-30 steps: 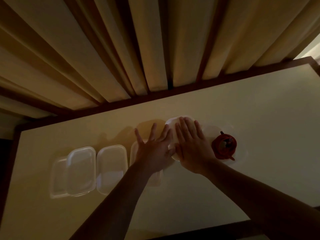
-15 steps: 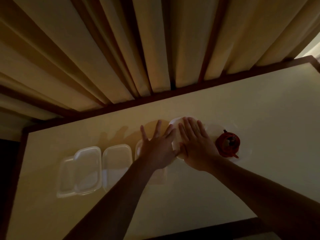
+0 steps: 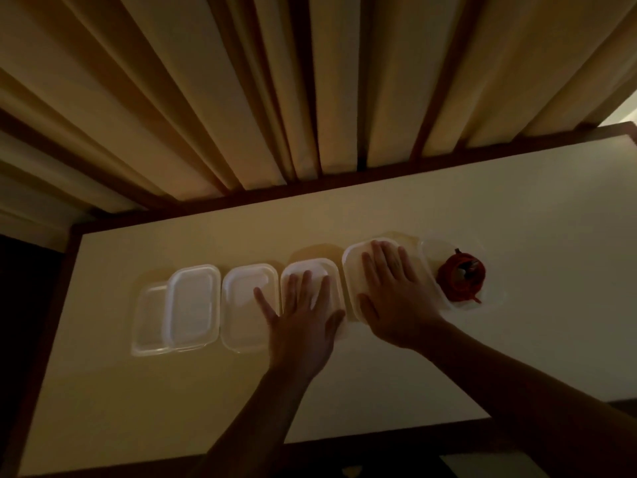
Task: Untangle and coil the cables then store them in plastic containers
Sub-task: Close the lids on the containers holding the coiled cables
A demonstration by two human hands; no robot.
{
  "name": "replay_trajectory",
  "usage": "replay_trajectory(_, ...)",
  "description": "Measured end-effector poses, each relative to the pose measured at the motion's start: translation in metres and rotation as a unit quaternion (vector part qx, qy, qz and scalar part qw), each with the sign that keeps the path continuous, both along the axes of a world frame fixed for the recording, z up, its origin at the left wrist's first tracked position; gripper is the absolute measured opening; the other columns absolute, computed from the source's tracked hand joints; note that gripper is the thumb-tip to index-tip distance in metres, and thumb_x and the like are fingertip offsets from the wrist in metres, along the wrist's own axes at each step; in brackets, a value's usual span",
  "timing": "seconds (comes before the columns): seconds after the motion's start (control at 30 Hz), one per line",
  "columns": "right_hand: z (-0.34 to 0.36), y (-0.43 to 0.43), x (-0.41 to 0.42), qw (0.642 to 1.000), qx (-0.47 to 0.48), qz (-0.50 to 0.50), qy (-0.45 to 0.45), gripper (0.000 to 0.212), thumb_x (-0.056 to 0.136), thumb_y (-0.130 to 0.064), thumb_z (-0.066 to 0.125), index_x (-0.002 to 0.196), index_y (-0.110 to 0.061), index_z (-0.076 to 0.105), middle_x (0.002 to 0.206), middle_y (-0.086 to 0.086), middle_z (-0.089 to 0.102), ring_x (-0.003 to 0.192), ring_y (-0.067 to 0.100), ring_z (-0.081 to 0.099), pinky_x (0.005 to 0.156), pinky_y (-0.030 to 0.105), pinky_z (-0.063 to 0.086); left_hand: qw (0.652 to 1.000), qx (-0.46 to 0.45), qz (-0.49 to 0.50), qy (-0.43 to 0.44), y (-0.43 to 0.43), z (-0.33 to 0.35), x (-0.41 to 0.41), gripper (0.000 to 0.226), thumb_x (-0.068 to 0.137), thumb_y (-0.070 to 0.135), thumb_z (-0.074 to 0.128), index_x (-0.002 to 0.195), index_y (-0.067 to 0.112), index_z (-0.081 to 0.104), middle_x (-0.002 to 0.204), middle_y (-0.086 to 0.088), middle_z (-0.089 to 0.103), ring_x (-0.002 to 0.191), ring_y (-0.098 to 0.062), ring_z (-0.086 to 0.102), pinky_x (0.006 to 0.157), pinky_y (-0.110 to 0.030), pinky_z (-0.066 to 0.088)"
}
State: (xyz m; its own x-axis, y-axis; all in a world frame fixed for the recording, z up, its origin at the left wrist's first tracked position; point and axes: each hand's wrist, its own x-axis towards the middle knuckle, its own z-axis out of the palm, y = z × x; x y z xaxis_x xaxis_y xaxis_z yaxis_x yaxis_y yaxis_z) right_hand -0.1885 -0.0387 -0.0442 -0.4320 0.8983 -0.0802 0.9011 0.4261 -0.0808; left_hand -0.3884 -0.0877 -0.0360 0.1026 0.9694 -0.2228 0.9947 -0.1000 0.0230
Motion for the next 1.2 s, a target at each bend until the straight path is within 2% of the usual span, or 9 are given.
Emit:
replay_trajectory(0.13, 0.005, 0.007, -0.004, 0.999, 0.007, -0.012, 0.037, 0.077, 0.102, -0.046, 0.027, 0.157, 0.005, 0.013, 0.165, 0.025, 0.013, 0.155, 0.038, 0.007, 0.125, 0.052, 0.010, 1.000, -0.008, 0.021, -0.004, -0.001, -0.001, 0.002, 0.067, 0.104, 0.064, 0.023, 0.160, 0.027, 0.031, 0.169, -0.004, 0.026, 0.157, -0.032, 0.018, 0.112, -0.081, -0.006)
replay_trajectory(0.23, 0.001, 0.004, -0.004, 1.000, 0.007, -0.016, 0.018, 0.074, 0.102, -0.045, 0.028, 0.156, 0.005, 0.020, 0.165, 0.025, 0.014, 0.155, 0.039, 0.008, 0.124, 0.053, 0.011, 0.999, -0.003, 0.026, -0.021, -0.001, -0.002, 0.002, 0.066, 0.103, 0.062, 0.028, 0.158, 0.026, 0.035, 0.167, -0.006, 0.030, 0.156, -0.033, 0.022, 0.112, -0.081, -0.002)
replay_trajectory(0.33, -0.001, 0.002, -0.004, 1.000, 0.014, -0.015, 0.005, 0.072, 0.101, -0.044, 0.030, 0.156, 0.003, 0.025, 0.165, 0.025, 0.017, 0.154, 0.039, 0.012, 0.124, 0.053, 0.013, 0.998, 0.034, 0.023, -0.056, 0.003, 0.004, 0.008, 0.056, 0.107, 0.051, 0.028, 0.159, 0.030, 0.027, 0.167, -0.002, 0.030, 0.157, -0.028, 0.019, 0.114, -0.079, -0.001)
replay_trajectory(0.5, -0.008, 0.001, -0.009, 1.000, -0.005, -0.008, 0.002, 0.072, 0.101, -0.043, 0.024, 0.157, 0.002, 0.021, 0.166, 0.025, 0.012, 0.155, 0.038, 0.007, 0.125, 0.052, 0.011, 0.997, 0.026, -0.045, -0.065, 0.018, 0.011, 0.023, 0.054, 0.108, 0.041, 0.025, 0.160, 0.027, 0.025, 0.168, 0.004, 0.029, 0.158, -0.019, 0.018, 0.113, -0.079, 0.000)
replay_trajectory(0.77, -0.013, 0.006, -0.008, 1.000, -0.006, -0.009, 0.011, 0.072, 0.100, -0.043, 0.028, 0.157, 0.000, 0.024, 0.165, 0.025, 0.012, 0.156, 0.036, 0.003, 0.125, 0.052, 0.010, 0.993, -0.040, -0.110, -0.024, 0.051, 0.010, 0.025, 0.070, 0.096, 0.048, 0.002, 0.163, 0.028, 0.007, 0.172, 0.008, 0.007, 0.158, -0.021, -0.011, 0.108, -0.080, -0.014)
replay_trajectory(0.93, -0.015, 0.008, -0.004, 0.998, 0.001, -0.012, 0.062, 0.072, 0.098, -0.046, 0.035, 0.155, -0.003, 0.031, 0.165, 0.022, 0.020, 0.156, 0.031, 0.011, 0.125, 0.050, 0.014, 0.988, -0.094, -0.118, -0.024, 0.064, 0.017, 0.027, 0.064, 0.106, 0.049, 0.031, 0.163, 0.033, 0.006, 0.172, 0.012, -0.004, 0.157, -0.022, -0.020, 0.105, -0.079, -0.023)
replay_trajectory(1.07, -0.017, 0.017, 0.016, 0.970, -0.086, -0.024, 0.224, 0.065, 0.097, -0.034, 0.026, 0.156, -0.007, 0.031, 0.167, 0.007, 0.014, 0.154, 0.015, 0.006, 0.124, 0.038, 0.021, 0.987, -0.121, -0.109, -0.001, 0.067, 0.019, 0.027, 0.079, 0.100, 0.065, 0.038, 0.163, 0.031, 0.005, 0.171, 0.014, -0.010, 0.156, -0.026, -0.022, 0.105, -0.081, -0.018)
replay_trajectory(1.13, -0.018, 0.014, 0.018, 0.972, -0.061, -0.023, 0.226, 0.066, 0.096, -0.028, 0.028, 0.156, -0.001, 0.030, 0.166, 0.013, 0.015, 0.154, 0.023, 0.004, 0.124, 0.041, 0.020, 0.985, -0.134, -0.106, 0.010, 0.067, 0.021, 0.028, 0.099, 0.088, 0.082, 0.039, 0.164, 0.030, 0.002, 0.171, 0.013, -0.012, 0.155, -0.028, -0.025, 0.104, -0.080, -0.020)
replay_trajectory(1.2, -0.017, 0.016, 0.016, 0.983, -0.028, -0.009, 0.182, 0.067, 0.097, -0.026, 0.030, 0.157, 0.002, 0.021, 0.168, 0.016, 0.008, 0.156, 0.028, -0.005, 0.126, 0.046, 0.009, 0.985, -0.132, -0.110, 0.029, 0.068, 0.022, 0.028, 0.113, 0.080, 0.092, 0.039, 0.164, 0.028, -0.001, 0.171, 0.011, -0.012, 0.154, -0.031, -0.026, 0.103, -0.081, -0.019)
